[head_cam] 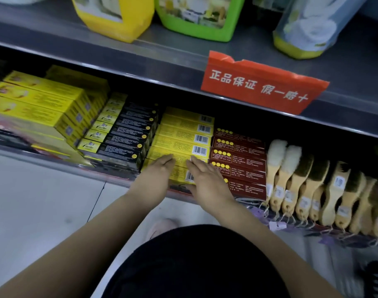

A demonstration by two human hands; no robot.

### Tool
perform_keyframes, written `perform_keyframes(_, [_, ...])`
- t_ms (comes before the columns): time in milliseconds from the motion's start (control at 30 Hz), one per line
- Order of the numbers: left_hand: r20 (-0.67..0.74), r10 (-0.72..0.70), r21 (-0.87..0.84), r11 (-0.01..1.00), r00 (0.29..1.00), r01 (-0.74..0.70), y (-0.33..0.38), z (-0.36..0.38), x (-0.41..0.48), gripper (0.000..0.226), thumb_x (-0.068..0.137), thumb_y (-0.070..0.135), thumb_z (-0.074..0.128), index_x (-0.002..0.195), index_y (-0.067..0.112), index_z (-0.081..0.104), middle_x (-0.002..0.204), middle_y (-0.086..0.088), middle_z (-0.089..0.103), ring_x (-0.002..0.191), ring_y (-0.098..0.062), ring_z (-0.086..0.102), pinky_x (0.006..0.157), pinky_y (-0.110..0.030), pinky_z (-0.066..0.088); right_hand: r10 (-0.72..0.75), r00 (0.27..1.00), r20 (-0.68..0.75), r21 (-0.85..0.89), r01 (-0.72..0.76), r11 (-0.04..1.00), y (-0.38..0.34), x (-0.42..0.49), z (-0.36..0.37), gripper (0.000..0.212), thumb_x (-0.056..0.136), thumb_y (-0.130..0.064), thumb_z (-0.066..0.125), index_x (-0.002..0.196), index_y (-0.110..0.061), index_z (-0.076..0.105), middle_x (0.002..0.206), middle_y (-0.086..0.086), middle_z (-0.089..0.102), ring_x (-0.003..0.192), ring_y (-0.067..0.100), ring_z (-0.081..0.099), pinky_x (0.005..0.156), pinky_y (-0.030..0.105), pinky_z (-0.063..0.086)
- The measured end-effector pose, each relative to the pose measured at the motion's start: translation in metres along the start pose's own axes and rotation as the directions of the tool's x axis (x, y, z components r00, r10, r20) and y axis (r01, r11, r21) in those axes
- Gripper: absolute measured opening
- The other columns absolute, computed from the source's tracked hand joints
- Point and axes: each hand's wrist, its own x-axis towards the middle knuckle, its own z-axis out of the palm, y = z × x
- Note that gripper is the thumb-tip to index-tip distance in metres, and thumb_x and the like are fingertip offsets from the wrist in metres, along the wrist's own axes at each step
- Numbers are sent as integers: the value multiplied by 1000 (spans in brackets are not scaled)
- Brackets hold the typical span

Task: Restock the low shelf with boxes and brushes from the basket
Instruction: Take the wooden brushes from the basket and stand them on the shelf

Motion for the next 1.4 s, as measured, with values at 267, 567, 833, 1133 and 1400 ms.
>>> perform_keyframes(267, [-397, -334, -452, 882, 855, 134, -35, -54, -69, 37, 87, 11, 62, 122, 23, 60, 112, 14, 59, 97, -2, 54, 81, -14, 39, -8, 947, 322, 515, -168, 840, -45, 35, -40, 69, 90, -37, 59, 146, -28, 21, 153, -1, 24, 138, 17, 29, 105, 26, 31])
perform_keyframes(567, [217, -791, -975, -147, 572, 166, -81, -52, -87, 36, 92, -8, 44, 128, -2, 48, 111, -15, 59, 102, -26, 56, 93, -34, 46, 40, 963, 266, 620, -203, 758, -95, 72, -34, 59, 79, -21, 74, 127, -24, 39, 109, -14, 47, 100, 3, 49, 89, 15, 37])
perform_keyframes(833, [384, -701, -882, -471, 601, 13, -80, -58, -69, 32, 90, -15, 40, 121, -9, 48, 120, -20, 51, 109, -35, 57, 94, -38, 46, 60, 991, 121, 392, -103, 914, -97, 82, -16, 113, 74, -23, 79, 150, -27, -5, 154, -1, 14, 133, 22, 38, 101, 25, 30])
perform_keyframes(1133, [347, -718, -915, -401, 604, 49, -71, -55, -54, 52, 87, -12, 50, 138, -2, 38, 117, -7, 51, 120, -29, 53, 95, -30, 46, 28, 999, 45, 302, -40, 952, -99, 78, -12, 98, 78, -22, 75, 148, -28, 7, 153, 1, 18, 129, 21, 44, 85, 17, 33])
perform_keyframes(1400, [78, -878, -992, -19, 473, 128, -104, -71, -94, 38, 76, 27, 58, 110, 10, 53, 112, -12, 59, 110, -28, 55, 100, -41, 43, -71, 993, 93, 31, 69, 997, -120, 76, -57, 92, 73, -57, 68, 145, -25, 19, 152, -3, 16, 138, 21, 21, 109, 36, 27])
